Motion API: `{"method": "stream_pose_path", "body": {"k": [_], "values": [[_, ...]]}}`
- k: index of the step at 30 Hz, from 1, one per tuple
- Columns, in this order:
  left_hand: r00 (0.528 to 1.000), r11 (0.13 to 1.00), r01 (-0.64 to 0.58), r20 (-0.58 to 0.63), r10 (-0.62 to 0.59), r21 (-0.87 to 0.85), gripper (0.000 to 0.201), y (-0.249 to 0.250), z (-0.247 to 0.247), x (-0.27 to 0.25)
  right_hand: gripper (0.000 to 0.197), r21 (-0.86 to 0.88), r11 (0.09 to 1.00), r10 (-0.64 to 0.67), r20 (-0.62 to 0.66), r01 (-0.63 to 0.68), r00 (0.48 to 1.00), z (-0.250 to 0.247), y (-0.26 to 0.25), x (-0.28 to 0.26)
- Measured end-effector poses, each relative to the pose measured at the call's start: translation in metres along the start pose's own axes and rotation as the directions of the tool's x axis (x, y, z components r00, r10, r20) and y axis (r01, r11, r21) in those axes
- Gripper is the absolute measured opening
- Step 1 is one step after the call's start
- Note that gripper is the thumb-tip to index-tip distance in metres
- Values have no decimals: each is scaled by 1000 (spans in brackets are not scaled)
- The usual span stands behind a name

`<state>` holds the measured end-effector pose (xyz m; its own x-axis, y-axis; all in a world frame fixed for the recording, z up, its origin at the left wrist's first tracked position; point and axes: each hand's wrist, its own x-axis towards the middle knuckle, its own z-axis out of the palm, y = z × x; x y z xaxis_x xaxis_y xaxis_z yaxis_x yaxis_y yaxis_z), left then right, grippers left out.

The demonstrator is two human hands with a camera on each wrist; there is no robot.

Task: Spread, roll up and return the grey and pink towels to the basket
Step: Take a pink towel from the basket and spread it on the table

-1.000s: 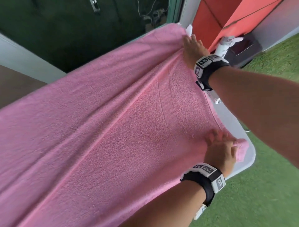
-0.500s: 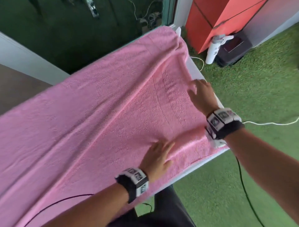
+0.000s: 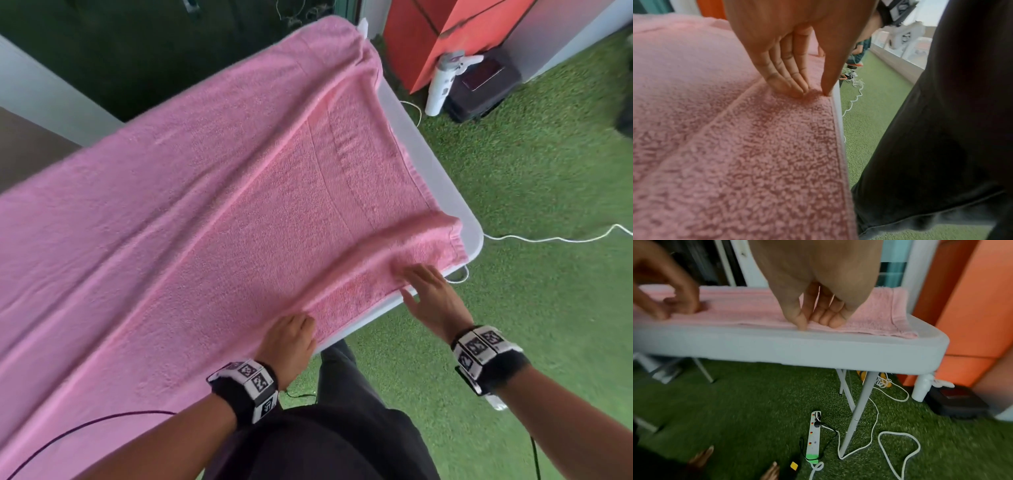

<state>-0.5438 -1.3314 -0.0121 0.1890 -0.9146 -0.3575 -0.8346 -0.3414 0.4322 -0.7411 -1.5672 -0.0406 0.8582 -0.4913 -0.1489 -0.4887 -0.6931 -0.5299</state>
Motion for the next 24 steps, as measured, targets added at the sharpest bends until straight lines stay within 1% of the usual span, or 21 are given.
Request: {"method": "stream_pose_path", "body": {"k": [2,3,5,7,9,10,13,16,17,18,20,21,22,24], "values": [[1000,1000,-5,30,5,-4,26,6,-2,-2,24,-27,993,-119,-34,119,992,-1,4,2],[999,1000,-2,51,2,-9,24,9,-1,-3,19,-30,989,-149,-35,148,988,-1,7,3],[990,999,31,139,-29,-14,12,15,0,-5,15,-20,987,-158,-14,158,987,-1,8,5],[985,995,83,153,-75,-50,11,18,3,-4,15,-25,986,-164,-9,163,986,-2,7,7],[986,986,125,124,-111,-110,12,25,2,-1,17,-50,989,-137,-17,136,990,-7,6,5],[986,982,133,122,-117,-132,13,30,2,0,17,-56,994,-100,-18,99,995,-10,8,1],[984,974,98,164,-65,-204,13,45,5,4,13,-93,994,58,-36,-61,998,-14,26,-20],[975,966,59,223,-2,-250,15,54,9,8,9,-128,966,223,-33,-226,974,-13,27,-43],[973,964,49,231,13,-262,11,54,9,6,10,-142,956,255,-30,-257,966,-11,23,-49],[973,960,50,229,15,-274,11,53,10,3,16,-141,951,277,-21,-277,961,-8,17,-54],[973,947,105,230,-34,-303,24,46,9,-13,25,-74,954,294,38,-291,955,1,-4,-60],[971,936,145,230,-71,-322,27,39,8,-25,24,-35,958,286,86,-284,954,8,-17,-61],[968,920,188,224,-115,-343,28,31,7,-38,21,-10,962,272,144,-273,952,14,-32,-61],[950,870,298,213,-229,-394,25,8,6,-72,18,25,977,197,258,-210,946,29,-66,-59]]}}
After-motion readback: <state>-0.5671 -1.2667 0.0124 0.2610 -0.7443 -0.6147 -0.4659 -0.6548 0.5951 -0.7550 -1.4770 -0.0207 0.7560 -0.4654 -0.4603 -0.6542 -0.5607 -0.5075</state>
